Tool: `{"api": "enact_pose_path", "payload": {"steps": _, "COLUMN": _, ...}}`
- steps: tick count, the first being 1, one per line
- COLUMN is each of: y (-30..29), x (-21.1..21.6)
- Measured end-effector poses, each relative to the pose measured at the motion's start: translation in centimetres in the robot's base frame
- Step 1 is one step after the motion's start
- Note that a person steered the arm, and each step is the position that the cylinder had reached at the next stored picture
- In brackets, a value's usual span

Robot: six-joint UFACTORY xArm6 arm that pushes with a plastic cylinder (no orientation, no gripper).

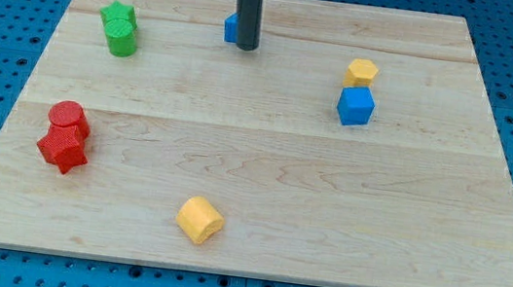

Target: Place the blue cube horizontally left to the yellow hexagon

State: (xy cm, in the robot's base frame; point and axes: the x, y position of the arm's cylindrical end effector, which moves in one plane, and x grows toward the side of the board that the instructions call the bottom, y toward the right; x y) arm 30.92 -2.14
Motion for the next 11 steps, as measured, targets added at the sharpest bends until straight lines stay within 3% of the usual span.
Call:
{"api": "enact_pose_path", "payload": {"steps": 1, "y": 1.9, "x": 7.1}}
{"api": "enact_pose_path", "payload": {"steps": 2, "y": 6.2, "x": 11.5}}
{"api": "enact_pose_path", "payload": {"steps": 4, "y": 17.0, "x": 11.7}}
{"api": "enact_pose_path", "payload": {"steps": 5, "y": 19.1, "x": 10.5}}
{"api": "enact_pose_path", "payload": {"steps": 6, "y": 12.9, "x": 9.6}}
{"api": "enact_pose_path", "payload": {"steps": 7, "y": 12.1, "x": 6.1}}
{"api": "enact_pose_path", "payload": {"steps": 8, "y": 8.3, "x": 5.7}}
{"api": "enact_pose_path", "payload": {"steps": 9, "y": 5.4, "x": 8.8}}
{"api": "enact_pose_path", "payload": {"steps": 11, "y": -0.4, "x": 6.8}}
